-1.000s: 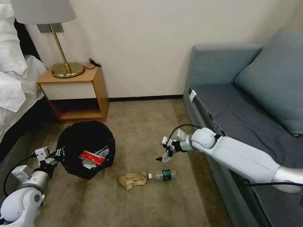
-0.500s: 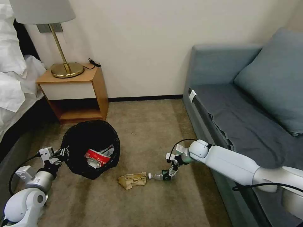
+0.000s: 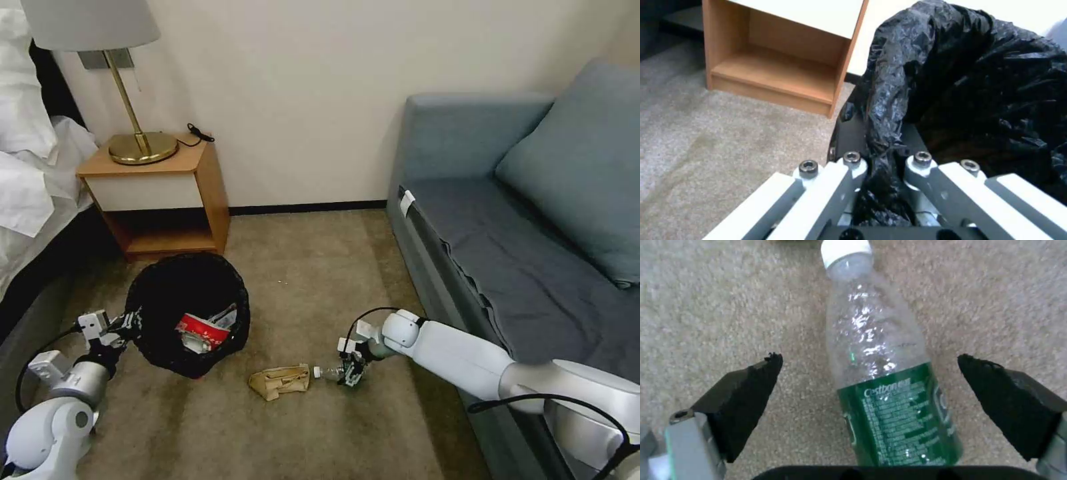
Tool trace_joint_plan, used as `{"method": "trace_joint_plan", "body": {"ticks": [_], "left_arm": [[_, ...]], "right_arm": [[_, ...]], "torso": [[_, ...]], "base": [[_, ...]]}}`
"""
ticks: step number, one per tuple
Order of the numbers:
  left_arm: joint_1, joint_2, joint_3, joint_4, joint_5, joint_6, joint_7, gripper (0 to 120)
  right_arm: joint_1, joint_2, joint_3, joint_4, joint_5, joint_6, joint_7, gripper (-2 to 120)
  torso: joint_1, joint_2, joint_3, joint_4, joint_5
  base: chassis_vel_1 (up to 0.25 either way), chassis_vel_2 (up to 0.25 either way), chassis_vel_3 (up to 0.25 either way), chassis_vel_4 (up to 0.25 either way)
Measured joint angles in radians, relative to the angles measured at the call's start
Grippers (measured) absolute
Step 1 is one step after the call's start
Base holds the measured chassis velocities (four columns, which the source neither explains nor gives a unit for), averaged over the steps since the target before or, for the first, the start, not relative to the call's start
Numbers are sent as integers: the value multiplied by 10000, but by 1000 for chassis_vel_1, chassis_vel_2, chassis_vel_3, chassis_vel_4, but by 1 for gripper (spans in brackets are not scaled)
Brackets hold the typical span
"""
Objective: Pick up the trash bin, then pick up the garbage on the floor and place it into the trash bin.
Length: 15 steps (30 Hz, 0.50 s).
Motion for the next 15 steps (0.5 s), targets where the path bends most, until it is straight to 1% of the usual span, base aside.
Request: {"method": "trace_joint_plan", "body": {"ticks": [10, 11, 12, 13, 14, 15], "left_arm": [[-46, -26, 22, 53, 1, -5, 3, 4], [-58, -47, 28, 89, 33, -18, -2, 4], [-58, -47, 28, 89, 33, -18, -2, 4], [-58, -52, 28, 91, 42, -22, -3, 4], [-56, -54, 28, 92, 48, -29, -5, 4], [-50, -55, 28, 92, 49, -31, -5, 4]], "right_arm": [[-326, 325, 260, -567, -715, 135, 237, 100], [-416, 414, 372, -780, -825, 262, 258, 96], [-416, 414, 372, -780, -825, 262, 258, 96], [-457, 437, 423, -845, -849, 308, 271, 93], [-510, 453, 496, -906, -869, 345, 297, 86], [-541, 456, 546, -932, -870, 371, 315, 83]], "torso": [[0, 0, 0, -1, 1], [0, 0, 0, 0, 0], [0, 0, 0, 0, 0], [0, 0, 0, 0, 0], [0, 0, 1, -1, 2], [0, 0, 0, -1, 3]], "base": [[0, 0, 0, 0], [0, 0, 0, 0], [0, 0, 0, 0], [0, 0, 0, 0], [0, 0, 0, 0], [0, 0, 0, 0]]}}
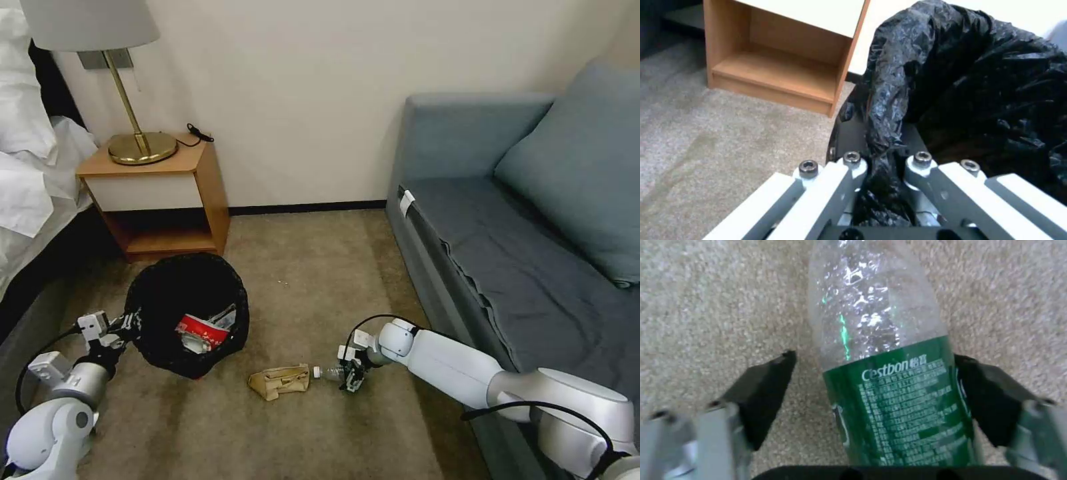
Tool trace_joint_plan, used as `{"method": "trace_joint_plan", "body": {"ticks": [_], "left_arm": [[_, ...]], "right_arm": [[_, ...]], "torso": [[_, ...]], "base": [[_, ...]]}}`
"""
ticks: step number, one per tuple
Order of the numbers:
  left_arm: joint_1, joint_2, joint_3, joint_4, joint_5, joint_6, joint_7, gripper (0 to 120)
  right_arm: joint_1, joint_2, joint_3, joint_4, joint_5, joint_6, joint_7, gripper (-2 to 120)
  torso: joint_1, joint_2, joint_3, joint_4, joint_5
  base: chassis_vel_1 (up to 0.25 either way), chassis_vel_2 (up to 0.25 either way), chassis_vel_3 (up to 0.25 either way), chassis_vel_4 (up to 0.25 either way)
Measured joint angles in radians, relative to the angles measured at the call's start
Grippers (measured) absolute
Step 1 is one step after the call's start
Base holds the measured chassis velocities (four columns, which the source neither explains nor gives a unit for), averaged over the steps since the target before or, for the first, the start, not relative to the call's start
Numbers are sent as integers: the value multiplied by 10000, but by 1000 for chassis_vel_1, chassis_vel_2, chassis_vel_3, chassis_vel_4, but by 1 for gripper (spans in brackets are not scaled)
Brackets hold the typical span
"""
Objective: Pick up the trash bin, then pick up the garbage on the floor and place it into the trash bin.
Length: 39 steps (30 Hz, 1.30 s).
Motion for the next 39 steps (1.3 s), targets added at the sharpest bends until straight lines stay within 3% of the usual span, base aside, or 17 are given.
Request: {"method": "trace_joint_plan", "body": {"ticks": [11, 19, 23, 25, 29, 32, 35, 39], "left_arm": [[-117, -69, 91, 69, 127, -5, -27, 4], [-199, -87, 259, 229, 160, -22, -12, 4], [-257, -58, 323, 301, 175, -38, -6, 4], [-335, 5, 447, 343, 175, -43, 18, 4], [-403, 95, 569, 442, 173, -43, 48, 4], [-425, 134, 642, 494, 170, -44, 65, 4], [-436, 158, 796, 609, 196, -60, 116, 4], [-442, 147, 939, 645, 223, -78, 122, 4]], "right_arm": [[-42, -216, 260, 76, -73, 148, -19, 42], [-186, -722, 985, 561, -5, 75, 302, 22], [-153, -1056, 1393, 943, 206, 16, 504, 20], [141, -1673, 2051, 1927, 1088, -134, 989, 20], [581, -2103, 2682, 3308, 2103, -176, 1591, 20], [903, -2172, 2851, 4118, 2722, -59, 2059, 20], [1411, -2110, 2565, 5555, 4142, 154, 3325, 20], [1702, -1860, 2122, 6671, 5498, 391, 4118, 20]], "torso": [[0, 0, 0, 1, 0], [0, 0, 0, 2, 1], [0, 0, 1, -1, -1], [0, 0, 0, -3, 0], [0, 0, 0, -2, 0], [0, 0, -1, 0, -2], [0, 0, -1, 1, -3], [0, 0, 0, 2, -2]], "base": [[0, 0, 0, 0], [0, 0, 0, 0], [0, 0, 0, 0], [0, 0, 0, 0], [0, 0, 0, 0], [0, 0, 0, 0], [0, 0, 0, 0], [0, 0, 0, 0]]}}
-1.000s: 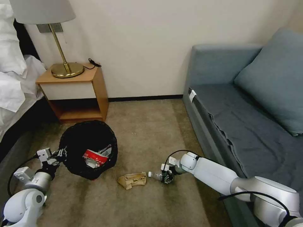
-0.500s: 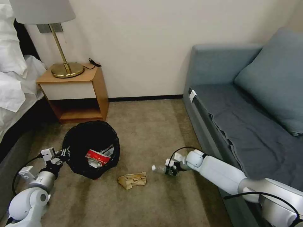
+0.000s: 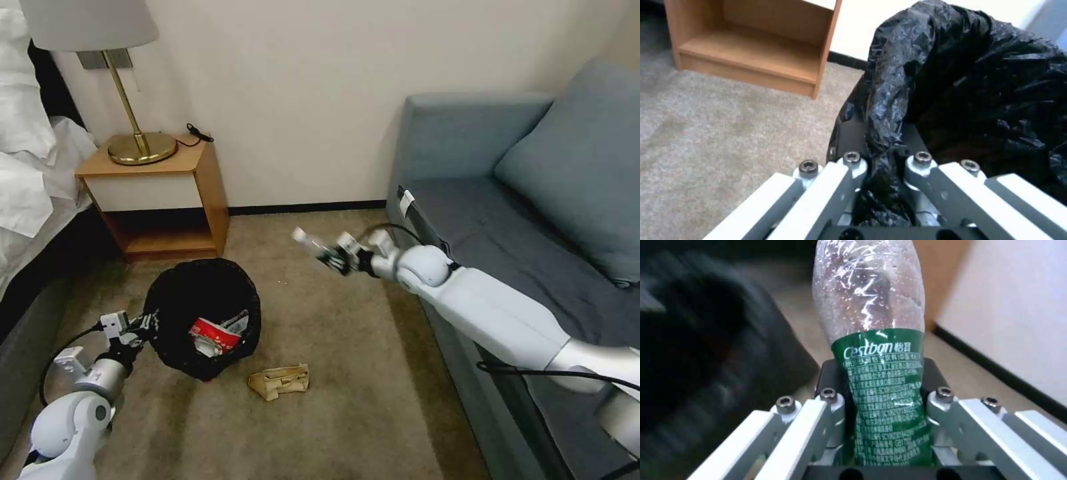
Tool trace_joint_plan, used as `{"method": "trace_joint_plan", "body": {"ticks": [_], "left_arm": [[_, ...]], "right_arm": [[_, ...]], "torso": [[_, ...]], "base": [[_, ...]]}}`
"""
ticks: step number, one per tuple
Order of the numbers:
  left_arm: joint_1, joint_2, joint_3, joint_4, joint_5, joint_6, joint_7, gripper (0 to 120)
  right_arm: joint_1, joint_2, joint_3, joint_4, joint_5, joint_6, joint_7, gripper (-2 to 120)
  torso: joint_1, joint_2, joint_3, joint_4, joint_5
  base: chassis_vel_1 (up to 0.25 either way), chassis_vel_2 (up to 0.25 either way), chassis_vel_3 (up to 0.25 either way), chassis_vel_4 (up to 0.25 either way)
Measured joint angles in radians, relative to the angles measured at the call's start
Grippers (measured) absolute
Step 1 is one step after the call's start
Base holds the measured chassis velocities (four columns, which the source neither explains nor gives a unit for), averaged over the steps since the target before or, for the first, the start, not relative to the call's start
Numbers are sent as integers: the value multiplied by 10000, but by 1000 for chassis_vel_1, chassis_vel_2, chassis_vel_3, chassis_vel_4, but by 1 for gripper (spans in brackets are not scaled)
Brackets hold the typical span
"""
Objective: Pick up the trash bin, then pick up the garbage on the floor and place it into the trash bin.
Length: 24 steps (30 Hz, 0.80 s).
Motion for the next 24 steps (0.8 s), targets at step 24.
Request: {"method": "trace_joint_plan", "body": {"ticks": [24], "left_arm": [[88, -103, 122, -638, -142, 157, -232, 4]], "right_arm": [[100, 2342, -2392, 572, 136, 380, 936, 38]], "torso": [[-1, 0, 0, -1, 0]], "base": [[0, 0, 0, 0]]}}
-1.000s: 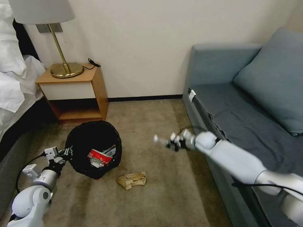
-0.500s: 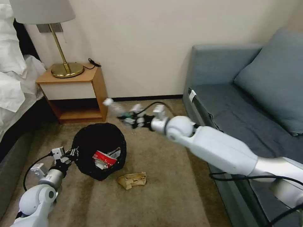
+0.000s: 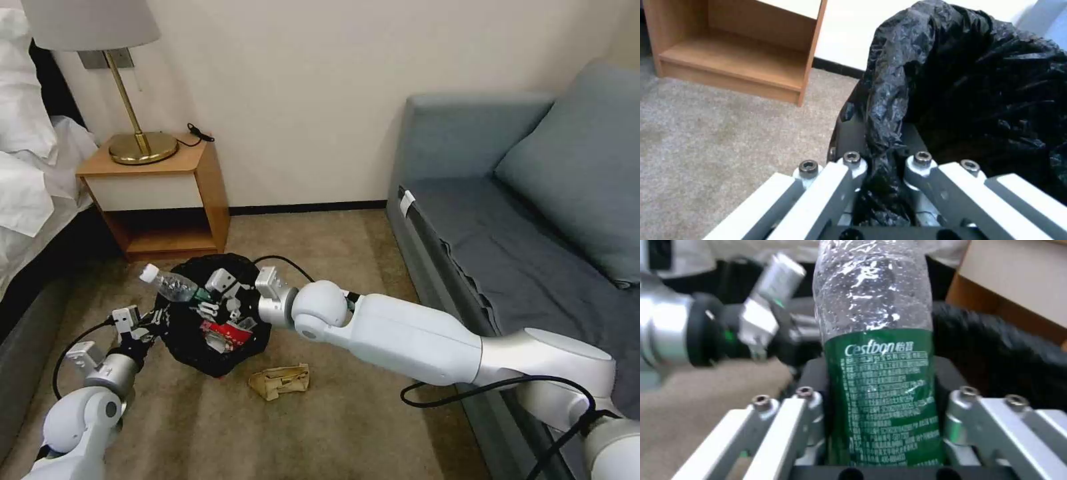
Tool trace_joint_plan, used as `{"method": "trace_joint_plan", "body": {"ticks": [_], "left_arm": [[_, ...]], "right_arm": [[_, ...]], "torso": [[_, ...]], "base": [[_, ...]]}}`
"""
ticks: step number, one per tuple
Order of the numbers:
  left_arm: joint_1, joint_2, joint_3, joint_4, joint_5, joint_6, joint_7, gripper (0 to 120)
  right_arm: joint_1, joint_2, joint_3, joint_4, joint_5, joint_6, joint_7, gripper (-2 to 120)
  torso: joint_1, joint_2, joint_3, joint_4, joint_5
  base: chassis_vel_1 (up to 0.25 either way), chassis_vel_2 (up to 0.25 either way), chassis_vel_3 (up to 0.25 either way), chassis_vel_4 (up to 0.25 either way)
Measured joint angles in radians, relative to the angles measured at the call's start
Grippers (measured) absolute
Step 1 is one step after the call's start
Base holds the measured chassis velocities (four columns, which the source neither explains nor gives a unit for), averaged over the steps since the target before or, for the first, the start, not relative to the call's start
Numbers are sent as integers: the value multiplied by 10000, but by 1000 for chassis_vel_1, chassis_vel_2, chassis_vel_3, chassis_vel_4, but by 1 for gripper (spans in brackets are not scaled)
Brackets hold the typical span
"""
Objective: Pick up the trash bin, then pick up the garbage on the floor and place it into the trash bin.
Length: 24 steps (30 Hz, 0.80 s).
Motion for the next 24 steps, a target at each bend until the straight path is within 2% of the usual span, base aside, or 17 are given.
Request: {"method": "trace_joint_plan", "body": {"ticks": [1, 2, 6, 7, 10, 12, 15, 18, 24], "left_arm": [[11, -11, -3, 0, -1, 1, 1, 4], [11, -11, -3, 0, -1, 1, 1, 4], [41, -53, 7, -28, -1, 16, -2, 4], [41, -53, 7, -28, -1, 16, -2, 4], [64, -68, 38, -76, 10, 36, -31, 4], [65, -68, 48, -88, 17, 51, -46, 4], [38, -75, 53, -97, 34, 78, -114, 4], [24, -75, -17, -68, 78, 79, -128, 4], [72, -52, -438, 301, 240, 31, -160, 4]], "right_arm": [[-28, -47, 10, -12, -52, -4, 0, 43], [-28, -47, 10, -12, -52, -4, 0, 43], [-85, -221, 78, 19, -265, -85, -1, 61], [-85, -221, 78, 19, -265, -85, -1, 61], [-163, -235, 138, -2, -387, -144, -5, 76], [-203, -212, 137, -22, -459, -146, 1, 80], [-339, -126, 322, -34, -596, -128, 42, 94], [-368, -159, 662, -35, -611, -86, 58, 99], [-547, -625, 2023, -260, -601, -79, 254, 100]], "torso": [[0, 0, 0, 0, 1], [0, 0, 0, 0, 1], [0, 0, 0, -2, 1], [0, 0, 0, -2, 1], [0, 0, 0, -1, 1], [0, 0, 0, -2, 0], [0, 0, 0, 0, 0], [0, 0, 0, 0, 1], [0, 0, 0, 0, 1]], "base": [[0, 0, 0, 0], [0, 0, 0, 0], [0, 0, 0, 0], [0, 0, 0, 0], [0, 0, 0, 0], [0, 0, 0, 0], [0, 0, 0, 0], [0, 0, 0, 0], [0, 0, 0, 0]]}}
